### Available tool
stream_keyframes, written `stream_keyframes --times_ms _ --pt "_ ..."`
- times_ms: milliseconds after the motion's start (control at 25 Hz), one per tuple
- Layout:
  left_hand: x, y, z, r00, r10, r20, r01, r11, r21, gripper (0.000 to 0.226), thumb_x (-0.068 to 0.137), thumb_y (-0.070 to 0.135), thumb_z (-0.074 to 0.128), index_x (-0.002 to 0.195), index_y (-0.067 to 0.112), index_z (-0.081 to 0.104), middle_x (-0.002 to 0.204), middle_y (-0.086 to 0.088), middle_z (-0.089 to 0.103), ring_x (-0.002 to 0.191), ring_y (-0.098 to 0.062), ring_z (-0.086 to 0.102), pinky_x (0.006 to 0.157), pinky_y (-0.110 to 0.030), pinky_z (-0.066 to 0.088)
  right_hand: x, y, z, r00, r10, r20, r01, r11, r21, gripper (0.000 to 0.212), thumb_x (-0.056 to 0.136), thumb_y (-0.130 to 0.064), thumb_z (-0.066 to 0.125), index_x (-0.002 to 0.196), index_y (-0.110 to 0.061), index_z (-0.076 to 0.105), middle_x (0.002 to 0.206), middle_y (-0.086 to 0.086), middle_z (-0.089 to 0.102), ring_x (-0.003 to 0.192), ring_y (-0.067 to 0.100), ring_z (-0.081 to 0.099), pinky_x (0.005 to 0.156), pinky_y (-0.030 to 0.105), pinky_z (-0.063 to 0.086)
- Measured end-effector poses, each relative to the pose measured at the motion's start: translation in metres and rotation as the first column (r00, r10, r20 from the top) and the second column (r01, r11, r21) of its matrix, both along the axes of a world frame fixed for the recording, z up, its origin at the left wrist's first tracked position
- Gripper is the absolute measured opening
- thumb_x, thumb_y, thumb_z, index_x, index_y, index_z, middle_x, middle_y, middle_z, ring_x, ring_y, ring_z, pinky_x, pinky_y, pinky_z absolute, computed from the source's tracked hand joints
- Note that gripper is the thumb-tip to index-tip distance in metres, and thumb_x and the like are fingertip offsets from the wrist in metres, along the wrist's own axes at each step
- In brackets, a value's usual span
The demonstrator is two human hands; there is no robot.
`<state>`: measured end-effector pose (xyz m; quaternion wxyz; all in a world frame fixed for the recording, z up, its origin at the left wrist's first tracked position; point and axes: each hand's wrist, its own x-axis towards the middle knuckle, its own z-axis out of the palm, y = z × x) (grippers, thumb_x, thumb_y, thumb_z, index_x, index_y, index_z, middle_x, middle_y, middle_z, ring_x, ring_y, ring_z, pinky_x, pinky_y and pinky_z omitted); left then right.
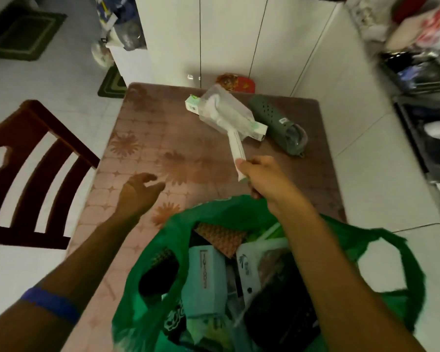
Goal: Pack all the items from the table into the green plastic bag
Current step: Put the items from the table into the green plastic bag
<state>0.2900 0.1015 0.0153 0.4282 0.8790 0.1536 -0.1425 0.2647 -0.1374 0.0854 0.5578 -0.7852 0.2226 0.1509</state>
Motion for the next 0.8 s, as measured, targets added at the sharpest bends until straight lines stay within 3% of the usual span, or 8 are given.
stream_keyframes --times_ms 80,160,280,440,480,560,640,800 --pt "-0.02 -0.019 0.057 0.996 -0.016 0.09 0.04 0.962 -0.268 0.015 0.084 0.039 0.062 0.092 0.026 0.067 0.101 0.003 0.069 0.097 -0.018 0.062 0.081 -0.032 0.046 -0.07 0.003 0.031 0.997 0.022 0.077 -0.028 0.996 0.079 0.018 0.095 -0.032 0.055 0.103 -0.018 0.062 0.075 -0.003 0.06 0.053 0.008 0.05 0.046 0.025 0.039" --pt "-0.044 -0.026 0.11 0.952 -0.295 0.082 0.306 0.907 -0.289 0.028 0.078 0.05 0.062 0.092 0.028 0.07 0.098 0.01 0.069 0.095 -0.012 0.062 0.086 -0.035 0.046 -0.131 -0.001 0.041 0.996 0.05 0.08 -0.056 0.995 0.08 0.011 0.094 -0.028 0.057 0.101 -0.023 0.063 0.081 0.002 0.064 0.052 0.008 0.054 0.049 0.028 0.048" --pt "-0.08 -0.022 0.141 0.692 -0.715 -0.093 0.718 0.696 -0.006 0.064 0.065 0.066 0.067 0.121 0.038 0.054 0.119 0.02 0.051 0.108 -0.007 0.051 0.091 -0.032 0.041 -0.199 -0.021 0.034 0.994 0.079 -0.076 -0.071 0.992 0.103 0.011 0.094 -0.023 0.057 0.104 -0.022 0.063 0.09 0.009 0.066 0.062 0.017 0.06 0.062 0.038 0.056" --pt "-0.109 -0.019 0.131 0.431 -0.841 -0.326 0.869 0.291 0.399 0.089 0.07 0.039 0.074 0.138 0.054 0.019 0.157 0.005 0.008 0.139 -0.028 0.02 0.099 -0.048 0.043 -0.227 -0.053 0.015 0.978 0.09 -0.189 -0.095 0.995 -0.018 0.013 0.093 -0.021 0.059 0.104 -0.016 0.063 0.097 0.012 0.068 0.07 0.018 0.064 0.066 0.038 0.055" --pt "-0.11 -0.018 0.128 0.409 -0.833 -0.372 0.864 0.223 0.451 0.082 0.074 0.03 0.07 0.138 0.052 0.024 0.157 0.002 0.007 0.139 -0.031 0.02 0.098 -0.048 0.045 -0.226 -0.061 0.014 0.969 0.142 -0.2 -0.155 0.987 -0.052 0.011 0.093 -0.022 0.059 0.102 -0.017 0.064 0.092 0.009 0.068 0.069 0.015 0.064 0.06 0.031 0.054" --pt "-0.107 -0.015 0.122 0.406 -0.833 -0.375 0.847 0.188 0.498 0.058 0.08 0.015 0.06 0.129 0.043 0.047 0.145 -0.006 0.034 0.119 -0.029 0.044 0.084 -0.041 0.054 -0.224 -0.073 0.017 0.927 0.3 -0.227 -0.344 0.919 -0.191 0.01 0.094 -0.026 0.058 0.098 -0.018 0.063 0.084 0.001 0.065 0.07 0.009 0.061 0.058 0.022 0.047" --pt "-0.103 -0.014 0.116 0.427 -0.829 -0.362 0.81 0.173 0.561 0.038 0.083 0.011 0.051 0.115 0.027 0.062 0.119 -0.006 0.055 0.095 -0.024 0.054 0.073 -0.037 0.056 -0.222 -0.083 0.016 0.834 0.45 -0.319 -0.545 0.763 -0.347 0.012 0.095 -0.03 0.055 0.094 -0.019 0.06 0.082 -0.001 0.063 0.069 0.006 0.056 0.058 0.02 0.044" --pt "-0.096 -0.014 0.115 0.503 -0.792 -0.346 0.744 0.194 0.639 0.031 0.092 0.022 0.044 0.119 0.01 0.05 0.118 -0.01 0.056 0.105 -0.026 0.048 0.079 -0.034 0.049 -0.218 -0.086 0.001 0.684 0.436 -0.585 -0.724 0.501 -0.473 0.01 0.095 -0.021 0.045 0.086 -0.02 0.049 0.09 0.003 0.059 0.073 0.009 0.052 0.057 0.017 0.036"
